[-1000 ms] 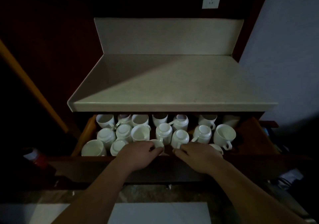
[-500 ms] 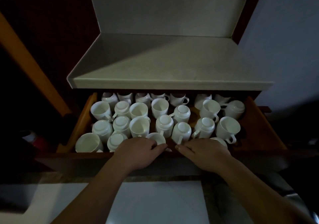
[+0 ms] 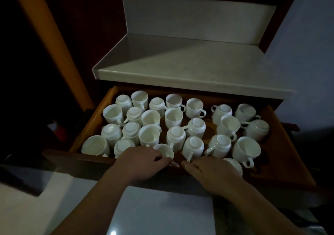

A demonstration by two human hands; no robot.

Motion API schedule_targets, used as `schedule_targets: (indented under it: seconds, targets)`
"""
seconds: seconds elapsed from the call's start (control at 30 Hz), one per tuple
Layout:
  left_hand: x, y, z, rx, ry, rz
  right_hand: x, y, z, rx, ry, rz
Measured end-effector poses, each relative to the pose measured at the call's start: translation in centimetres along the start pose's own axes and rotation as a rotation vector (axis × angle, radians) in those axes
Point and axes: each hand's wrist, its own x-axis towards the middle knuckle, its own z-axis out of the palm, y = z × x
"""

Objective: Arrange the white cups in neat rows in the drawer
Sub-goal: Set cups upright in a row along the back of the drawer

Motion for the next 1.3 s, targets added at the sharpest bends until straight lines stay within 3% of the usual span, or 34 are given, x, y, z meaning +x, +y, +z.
schedule_targets:
  seconds: [0.2, 0.33, 0.43, 0.53, 0.77, 1.0, 1.3]
  targets:
    - [-0.7, 0.1, -0.4, -0.023, -0.029, -0.060, -0.1, -0.9, 1.0, 0.290, 0.044, 0.149]
    - [-0.3, -0.4, -1.4, -0.263, -0.040, -0.022, 0.2, -0.1, -1.0, 0.463, -0.065, 0.126]
    - [0.8, -2.1, -3.1, -0.314, 0.008, -0.014, 1.1, 0.5, -3.3, 0.463, -0.116, 0.085]
    - [2.9, -5.0, -5.5, -0.295, 0.109, -0.030, 3.8, 0.9, -5.3, 0.494, -0.036, 0.086]
    - [10.0, -14.4, -9.6, -0.231, 0.237, -0.117, 13.9, -1.0, -9.6, 0.465, 0.134, 0.159]
    - [17.4, -19.8, -9.4, 0.053, 0.249, -0.022, 25.6, -2.3, -9.6, 0.314, 0.254, 0.244]
    - [22.0, -21.4, -6.9, 0.057, 0.161, -0.123, 32.1, -3.1, -8.7, 0.077, 0.155, 0.348]
